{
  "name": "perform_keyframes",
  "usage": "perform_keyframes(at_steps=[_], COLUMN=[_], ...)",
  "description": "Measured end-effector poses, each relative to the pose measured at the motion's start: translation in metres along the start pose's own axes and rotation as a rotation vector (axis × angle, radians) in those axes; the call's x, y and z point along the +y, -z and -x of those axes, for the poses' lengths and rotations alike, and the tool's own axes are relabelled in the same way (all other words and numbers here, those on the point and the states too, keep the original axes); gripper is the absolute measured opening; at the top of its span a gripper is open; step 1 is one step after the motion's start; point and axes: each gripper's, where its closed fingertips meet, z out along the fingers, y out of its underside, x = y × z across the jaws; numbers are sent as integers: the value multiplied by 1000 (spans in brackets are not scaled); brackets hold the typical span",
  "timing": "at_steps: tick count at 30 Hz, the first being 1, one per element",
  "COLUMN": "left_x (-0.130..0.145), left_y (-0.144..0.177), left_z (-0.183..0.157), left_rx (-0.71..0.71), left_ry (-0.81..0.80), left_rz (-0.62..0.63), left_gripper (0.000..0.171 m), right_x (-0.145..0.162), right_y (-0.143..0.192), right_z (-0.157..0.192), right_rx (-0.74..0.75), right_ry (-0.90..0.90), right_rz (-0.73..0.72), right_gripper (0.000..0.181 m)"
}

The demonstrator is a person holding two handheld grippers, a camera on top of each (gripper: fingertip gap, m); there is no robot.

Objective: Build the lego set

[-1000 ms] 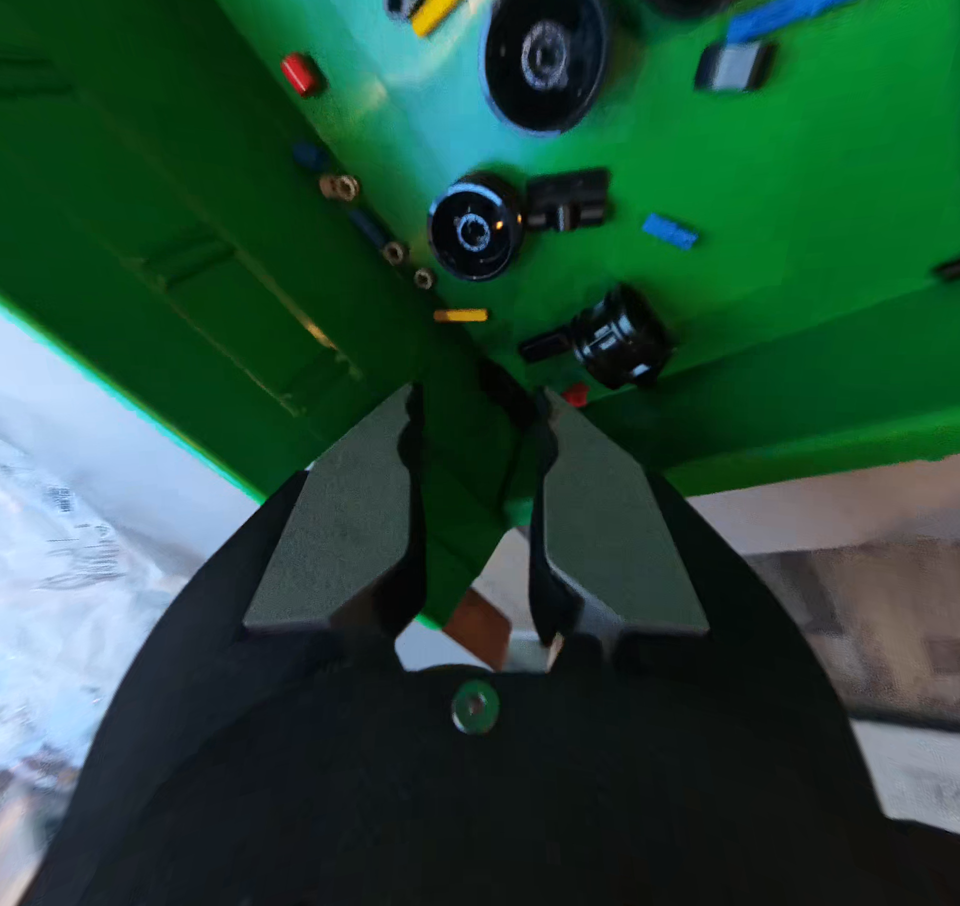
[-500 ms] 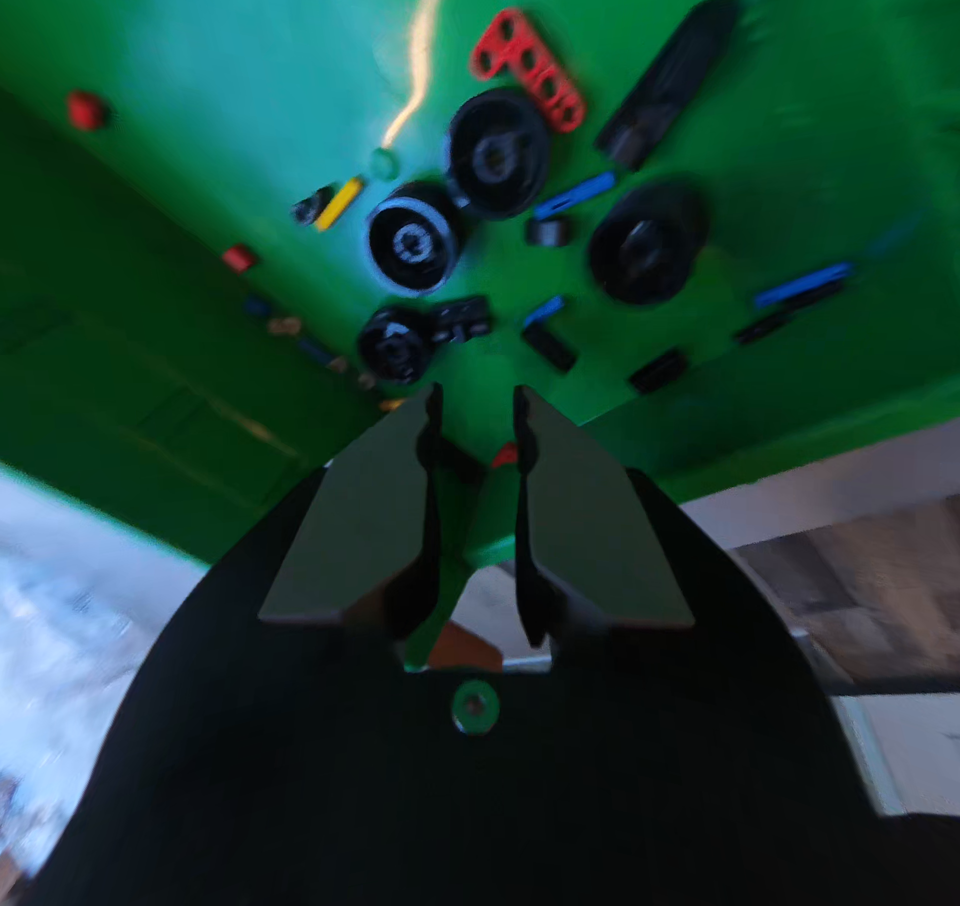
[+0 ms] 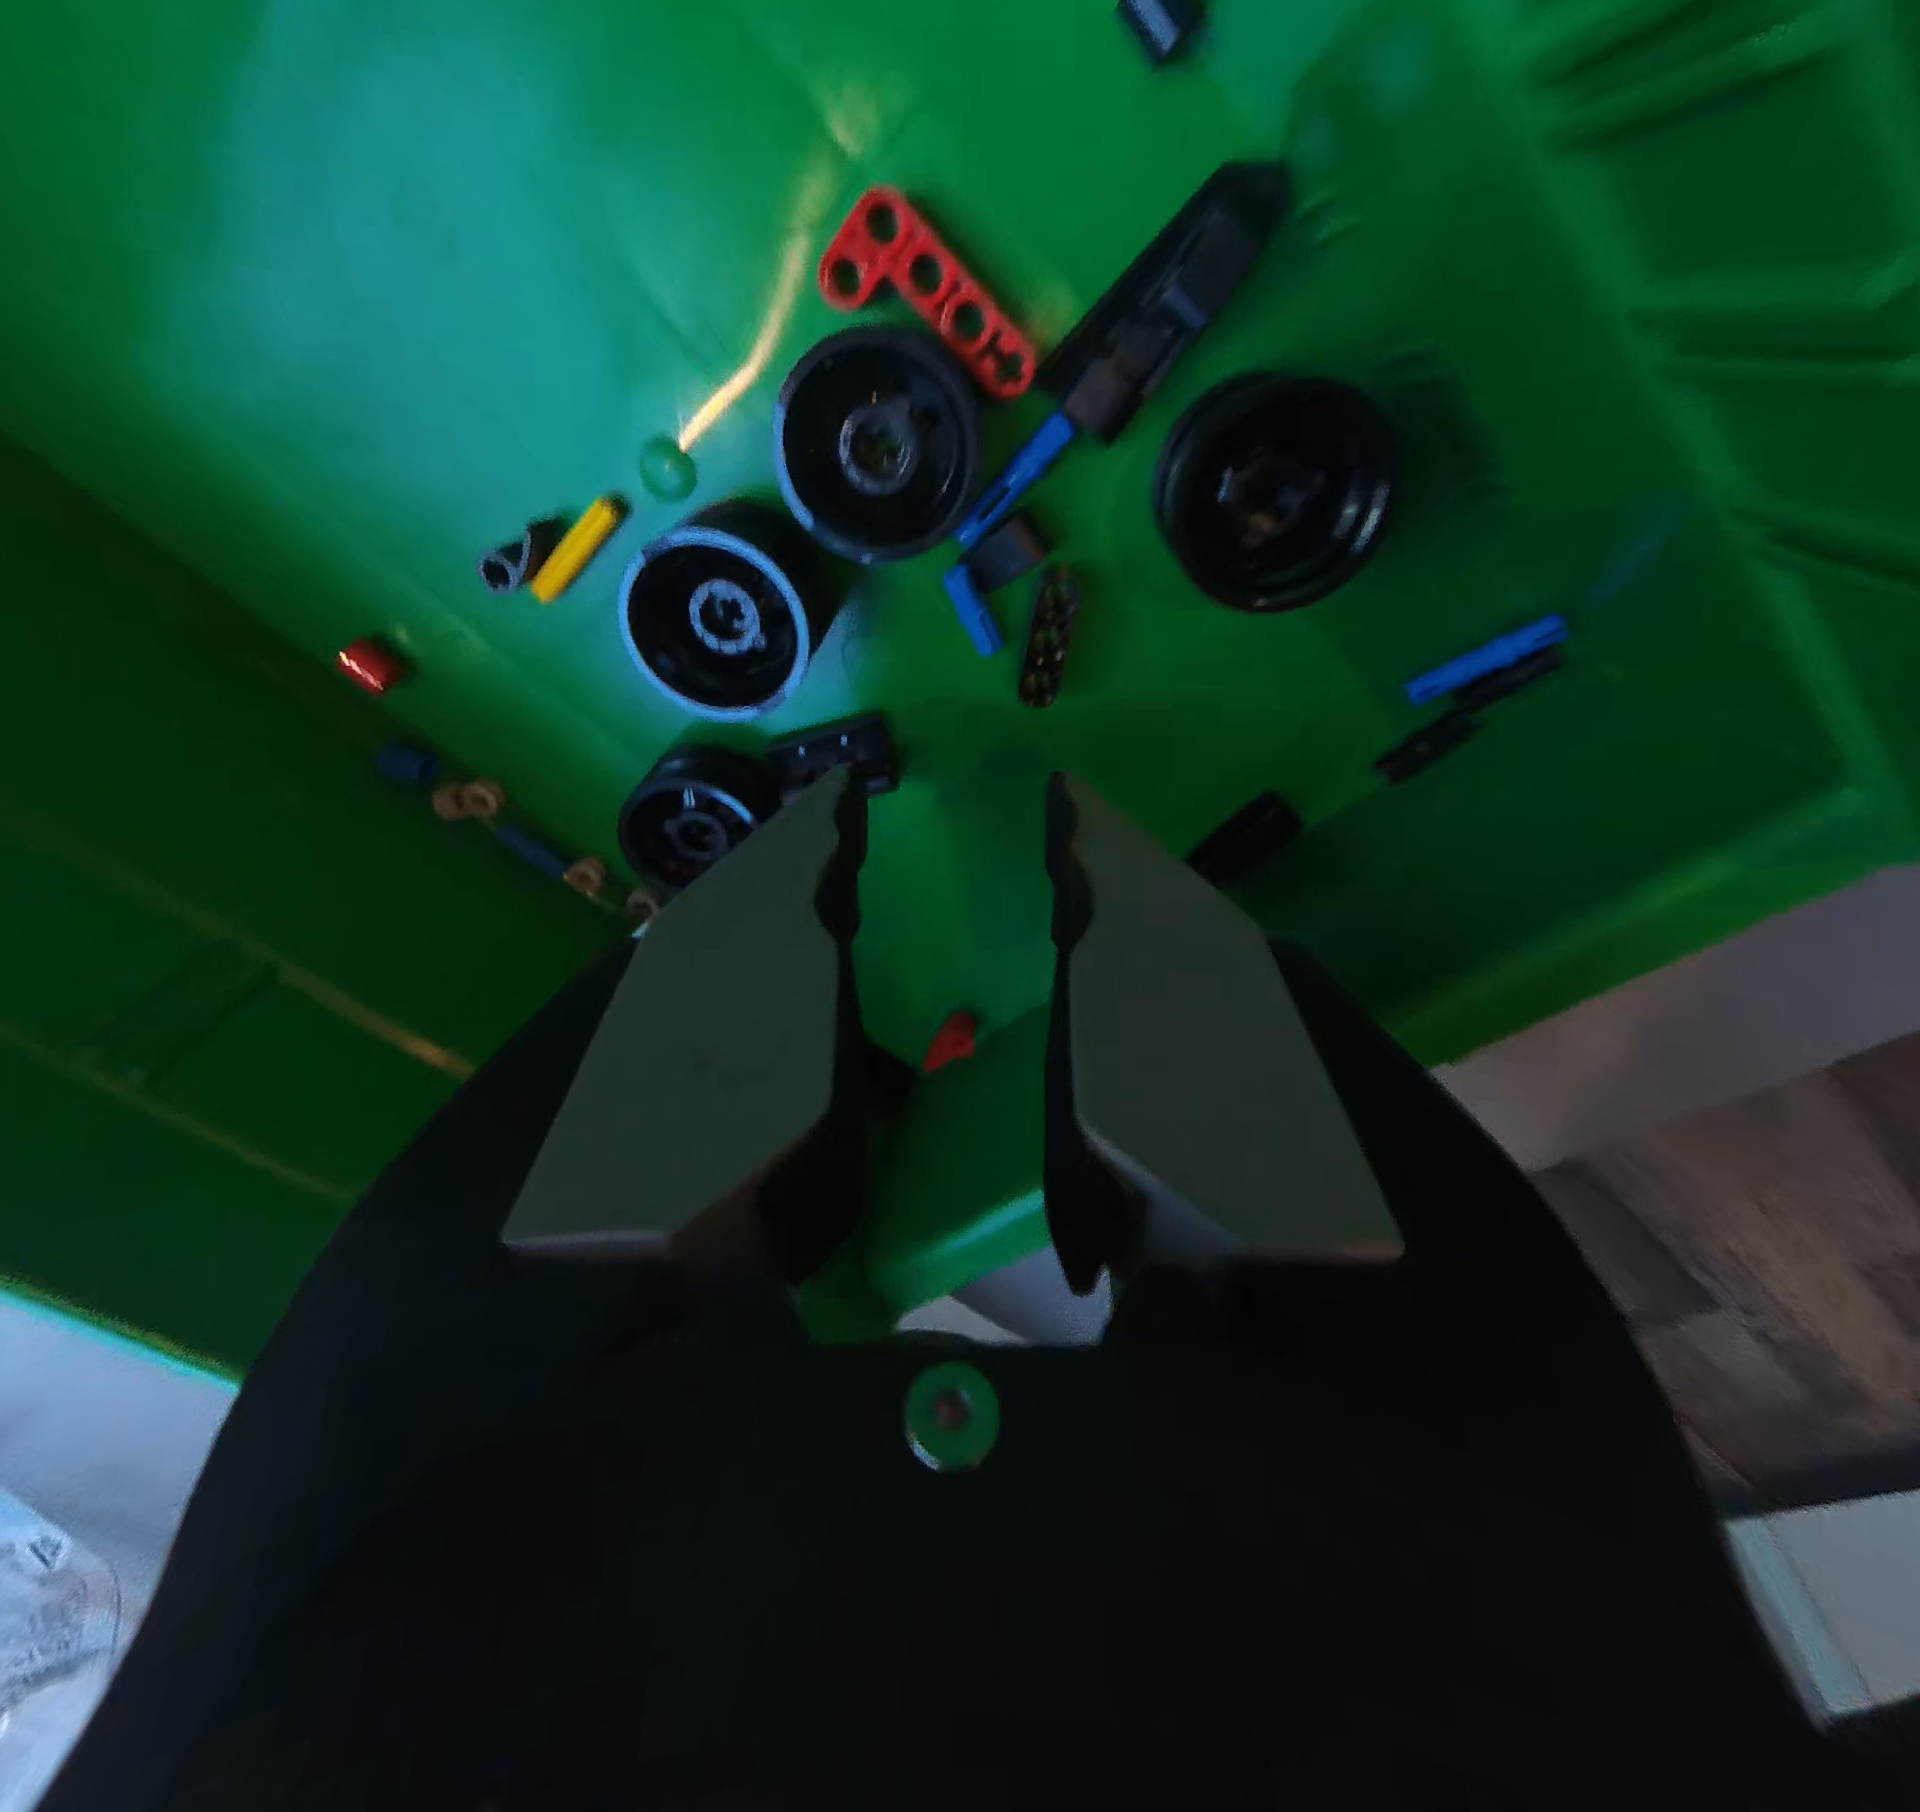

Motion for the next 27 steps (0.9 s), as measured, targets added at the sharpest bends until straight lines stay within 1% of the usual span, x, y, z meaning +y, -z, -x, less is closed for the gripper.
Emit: perform_keyframes(at_steps=[4,5,7,10,13,18,22,23,24,27], left_x=[-13,-15,-19,-17,-15,-24,-25,-27,-27,-22], left_y=[-2,-3,-3,-5,-4,0,-5,-5,-5,-3], left_z=[0,-3,-8,-12,-14,-13,-13,-15,-16,-14], left_rx=[10,36,67,68,60,39,34,51,54,20], left_ry=[-18,-19,-14,-16,-10,-23,-40,-39,-41,-55], left_rz=[-58,-62,-90,-83,-93,-136,-102,-107,-109,-95], left_gripper=[28,22,15,15,26,22,16,9,6,5], right_x=[0,0,0,0,0,-1,-3,-3,-3,-3], right_y=[0,0,0,0,1,1,3,3,3,3], right_z=[-1,-1,-1,-2,-1,-1,-1,-1,-1,-1], right_rx=[7,9,12,12,9,6,7,7,7,5], right_ry=[0,1,2,1,2,2,0,-1,-2,-4], right_rz=[2,2,1,0,-4,-11,-21,-24,-25,-28], right_gripper=[0,0,0,0,0,0,0,0,0,0])
